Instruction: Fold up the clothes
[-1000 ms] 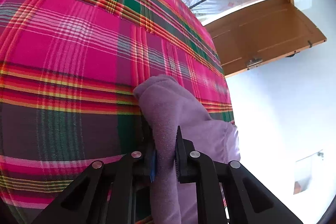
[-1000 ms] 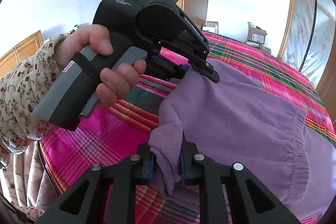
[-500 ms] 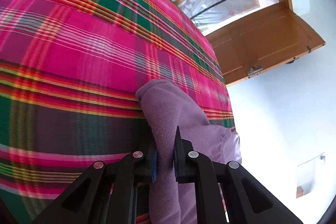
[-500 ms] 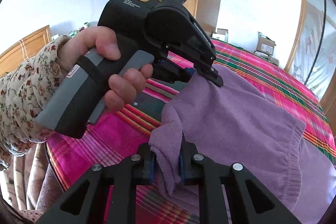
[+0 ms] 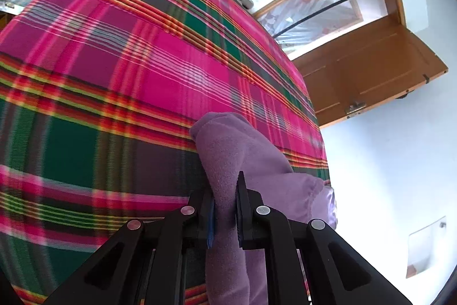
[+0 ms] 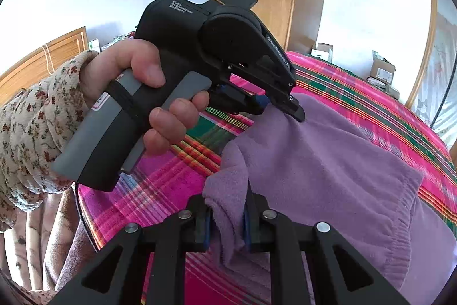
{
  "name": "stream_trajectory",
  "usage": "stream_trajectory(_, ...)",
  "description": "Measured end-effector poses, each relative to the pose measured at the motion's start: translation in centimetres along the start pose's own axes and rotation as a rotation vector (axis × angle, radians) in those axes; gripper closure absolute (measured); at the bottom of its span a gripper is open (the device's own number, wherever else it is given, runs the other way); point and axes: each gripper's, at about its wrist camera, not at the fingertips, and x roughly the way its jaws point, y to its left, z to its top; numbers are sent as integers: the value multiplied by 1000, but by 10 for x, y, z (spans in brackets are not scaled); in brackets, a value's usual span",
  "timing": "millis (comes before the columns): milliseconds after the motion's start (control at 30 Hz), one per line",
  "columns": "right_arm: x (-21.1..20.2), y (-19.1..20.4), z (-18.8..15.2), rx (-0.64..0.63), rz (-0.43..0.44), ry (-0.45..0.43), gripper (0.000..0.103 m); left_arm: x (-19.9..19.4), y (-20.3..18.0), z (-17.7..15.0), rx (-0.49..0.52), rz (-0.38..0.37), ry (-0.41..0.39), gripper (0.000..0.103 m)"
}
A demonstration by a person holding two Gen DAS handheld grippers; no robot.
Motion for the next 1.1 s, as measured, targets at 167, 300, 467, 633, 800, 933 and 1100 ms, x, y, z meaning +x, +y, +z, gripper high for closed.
stream_trajectory(167,7,15,10,-33,33,-12,86,-15,13,0,-15,31,-22,91)
stream_trajectory(300,14,18,15,-44,66,-13,86,-23,21,0,-28,51,-37,91)
stream_trajectory(467,21,14,17,-42,89,-10,86,-25,23,3,-36,66,-45,91)
stream_trajectory(633,32,0,18,-17,113,17,86,-29,33,1,-47,79,-33,91)
stream_trajectory(800,43,-5,18,-5,120,39,85,-30,37,1,-62,93,-24,85)
stream_trajectory(933,47,-12,19,17,139,52,83,-31,38,4,-83,105,-9,83)
stream_trajectory(1100,46,-19,18,31,162,63,79,-41,30,1,-99,177,-29,78)
